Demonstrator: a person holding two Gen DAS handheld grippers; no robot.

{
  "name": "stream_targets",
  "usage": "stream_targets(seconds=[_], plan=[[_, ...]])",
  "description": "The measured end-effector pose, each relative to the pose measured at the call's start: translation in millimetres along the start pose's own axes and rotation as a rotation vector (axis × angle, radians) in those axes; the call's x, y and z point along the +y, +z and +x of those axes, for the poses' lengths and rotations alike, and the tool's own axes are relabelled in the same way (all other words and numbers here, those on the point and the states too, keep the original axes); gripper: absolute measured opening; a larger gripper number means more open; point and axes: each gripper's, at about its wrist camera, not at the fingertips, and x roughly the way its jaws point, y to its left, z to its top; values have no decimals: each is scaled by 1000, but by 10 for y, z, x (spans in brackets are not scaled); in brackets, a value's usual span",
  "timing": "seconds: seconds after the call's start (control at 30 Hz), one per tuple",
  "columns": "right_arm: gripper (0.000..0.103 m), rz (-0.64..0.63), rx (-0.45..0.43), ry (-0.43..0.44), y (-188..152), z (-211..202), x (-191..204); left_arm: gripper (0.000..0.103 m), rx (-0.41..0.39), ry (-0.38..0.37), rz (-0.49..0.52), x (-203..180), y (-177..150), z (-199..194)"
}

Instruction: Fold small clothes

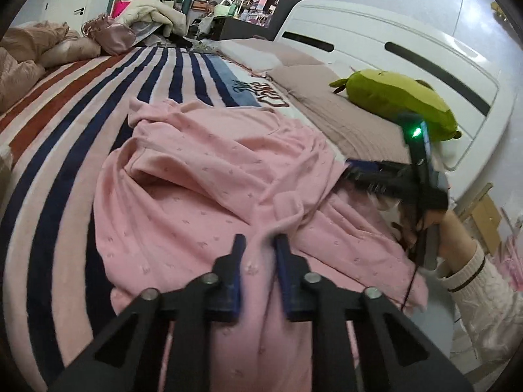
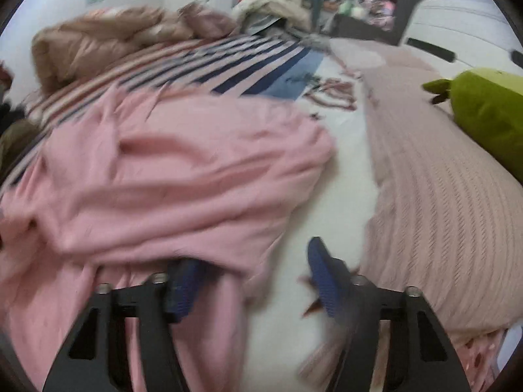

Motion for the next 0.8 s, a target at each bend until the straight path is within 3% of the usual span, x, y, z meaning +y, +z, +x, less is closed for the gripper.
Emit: stream_targets(seconds=[0.1, 0.27, 0.37, 0.43, 0.5, 0.53, 0.67, 0.8], plan=[[29, 59, -31, -68, 91, -50, -209, 5, 7, 19, -1, 50, 16, 33], [29, 54, -34, -97, 163, -101, -380, 5, 17, 79, -5, 163, 40, 99], [40, 14, 1, -134, 169, 4, -379, 7, 22, 139, 6, 192, 53, 150], [41, 4, 24, -125, 129, -2, -364, 12, 2, 152, 8, 207, 57, 71], [43, 7, 14, -60, 33, -163, -330, 48, -54, 130, 6, 211, 51, -136], [45, 9, 9, -36, -2, -227, -323, 56, -73, 121, 3, 224, 51, -221], [62, 45, 0, 186, -271, -678, -313, 67, -104, 102, -17, 283, -29, -565], [62, 55, 36, 312, -595, -920, -289, 71, -67, 114, -32, 367, -216, -717]])
